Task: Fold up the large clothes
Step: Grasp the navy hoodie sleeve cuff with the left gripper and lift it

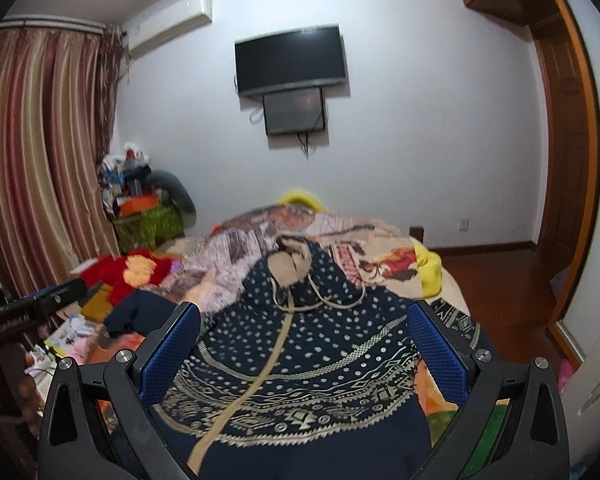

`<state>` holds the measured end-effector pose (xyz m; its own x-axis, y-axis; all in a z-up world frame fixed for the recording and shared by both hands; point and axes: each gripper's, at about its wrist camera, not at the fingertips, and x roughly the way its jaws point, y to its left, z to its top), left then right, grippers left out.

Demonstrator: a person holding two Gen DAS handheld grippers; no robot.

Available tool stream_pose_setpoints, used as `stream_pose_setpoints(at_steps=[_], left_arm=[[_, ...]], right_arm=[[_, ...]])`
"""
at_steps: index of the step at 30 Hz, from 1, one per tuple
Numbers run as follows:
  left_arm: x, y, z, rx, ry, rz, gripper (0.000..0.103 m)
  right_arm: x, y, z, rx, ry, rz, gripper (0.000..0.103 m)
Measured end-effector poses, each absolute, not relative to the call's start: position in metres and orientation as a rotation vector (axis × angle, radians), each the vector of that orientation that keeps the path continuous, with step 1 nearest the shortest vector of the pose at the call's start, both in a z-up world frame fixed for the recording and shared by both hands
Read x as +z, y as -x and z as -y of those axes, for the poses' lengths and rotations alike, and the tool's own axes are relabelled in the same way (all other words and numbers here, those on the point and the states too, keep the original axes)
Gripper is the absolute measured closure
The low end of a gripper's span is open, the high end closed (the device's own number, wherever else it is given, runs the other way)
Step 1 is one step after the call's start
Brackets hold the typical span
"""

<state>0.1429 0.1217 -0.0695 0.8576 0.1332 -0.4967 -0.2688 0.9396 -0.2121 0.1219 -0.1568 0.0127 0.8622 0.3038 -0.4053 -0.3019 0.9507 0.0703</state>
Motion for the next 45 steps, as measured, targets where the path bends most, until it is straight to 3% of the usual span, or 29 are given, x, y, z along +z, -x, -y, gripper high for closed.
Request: stream_pose_setpoints(at_steps=[18,22,31,34,43,45], left_arm=[[-0.208,-0.248,-0.311,0.463,0.532,-0.843,0.000],[-0.224,-0.260,-0.334,0.467,0.606,-0.880,0.015],[-0.233,-0.264,-0.346,0.451,0.576,-0.887,0.031],[-0.227,-0.256,-0.343,0.426,0.525,-0.877,0.032],[-0.239,-0.259,-0.318,0.401,0.202,-0.967,0.032],[-0.247,-0.264,-0.319,0.413,0.174,-0.977,0.043]], right_arm=[[-0.102,-0.328,0.033,0.549,0.184,-0.872,0.000],[-0.137,-0.361,-0.009,0.611,0.257,-0.974,0.000],[-0.229,-0.403,-0.106,0.706,0.344,-1.231,0.000],[-0.247,-0.403,-0.134,0.760,0.363,-1.280,0.000],[-0.271,-0.384,-0.190,0.848,0.513,-1.238,0.001],[-0.275,-0.383,-0.197,0.847,0.534,-1.241,0.001]])
